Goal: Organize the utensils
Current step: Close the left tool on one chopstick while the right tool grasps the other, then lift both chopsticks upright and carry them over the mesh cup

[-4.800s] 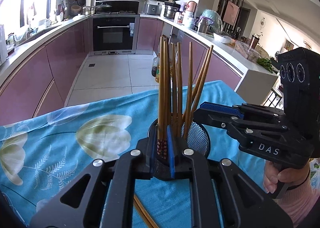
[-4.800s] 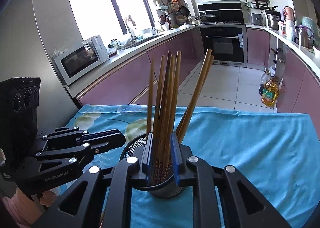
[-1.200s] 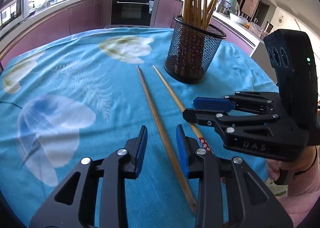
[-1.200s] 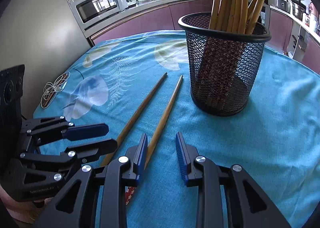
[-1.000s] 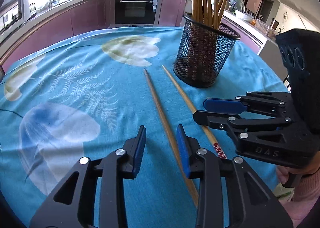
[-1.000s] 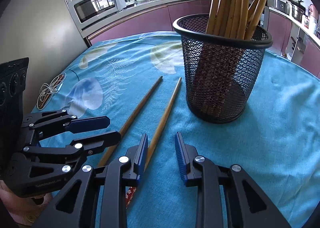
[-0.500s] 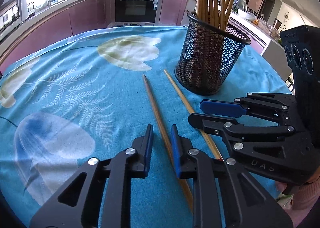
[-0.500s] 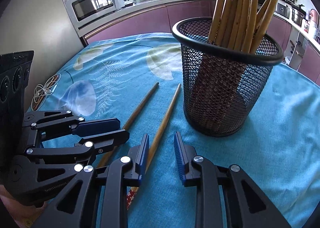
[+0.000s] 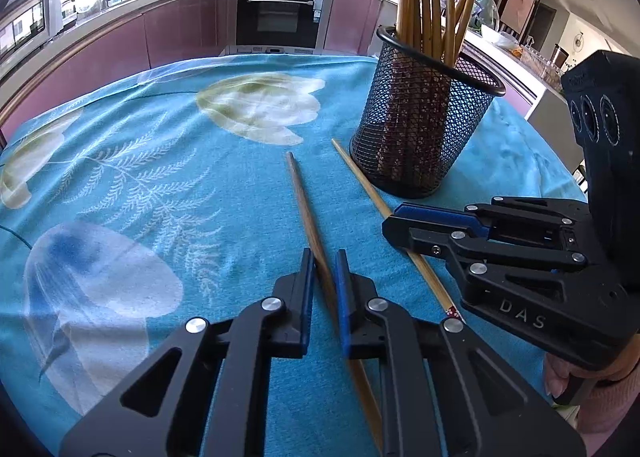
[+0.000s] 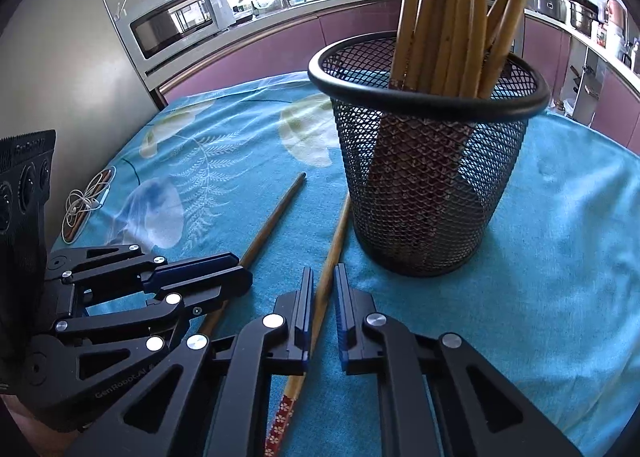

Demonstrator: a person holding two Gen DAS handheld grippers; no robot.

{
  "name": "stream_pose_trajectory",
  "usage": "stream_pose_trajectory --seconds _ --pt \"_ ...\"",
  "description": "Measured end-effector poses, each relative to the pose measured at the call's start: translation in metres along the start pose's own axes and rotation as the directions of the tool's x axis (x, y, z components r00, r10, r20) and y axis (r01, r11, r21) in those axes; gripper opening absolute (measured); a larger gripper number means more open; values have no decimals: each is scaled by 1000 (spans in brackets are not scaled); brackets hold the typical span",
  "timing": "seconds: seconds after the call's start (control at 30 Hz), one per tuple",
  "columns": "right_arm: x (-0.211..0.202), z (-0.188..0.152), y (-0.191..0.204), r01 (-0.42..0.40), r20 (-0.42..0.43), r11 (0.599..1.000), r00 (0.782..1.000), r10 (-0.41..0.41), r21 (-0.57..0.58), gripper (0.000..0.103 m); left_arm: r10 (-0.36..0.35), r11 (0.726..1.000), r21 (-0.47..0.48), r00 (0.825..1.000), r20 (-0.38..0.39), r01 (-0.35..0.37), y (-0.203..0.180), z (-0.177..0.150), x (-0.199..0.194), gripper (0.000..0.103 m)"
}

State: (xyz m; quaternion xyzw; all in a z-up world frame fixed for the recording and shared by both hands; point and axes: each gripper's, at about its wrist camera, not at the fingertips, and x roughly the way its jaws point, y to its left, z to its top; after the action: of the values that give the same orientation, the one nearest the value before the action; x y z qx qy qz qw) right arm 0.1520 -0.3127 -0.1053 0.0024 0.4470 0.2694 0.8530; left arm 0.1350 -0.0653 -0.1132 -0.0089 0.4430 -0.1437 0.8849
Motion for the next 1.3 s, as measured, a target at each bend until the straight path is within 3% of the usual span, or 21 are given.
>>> stream_pose_trajectory --seconds 1.3 --pt "-37 -8 2 -121 73 992 990 118 27 6 -22 1000 -18 999 48 23 -3 -3 -23 8"
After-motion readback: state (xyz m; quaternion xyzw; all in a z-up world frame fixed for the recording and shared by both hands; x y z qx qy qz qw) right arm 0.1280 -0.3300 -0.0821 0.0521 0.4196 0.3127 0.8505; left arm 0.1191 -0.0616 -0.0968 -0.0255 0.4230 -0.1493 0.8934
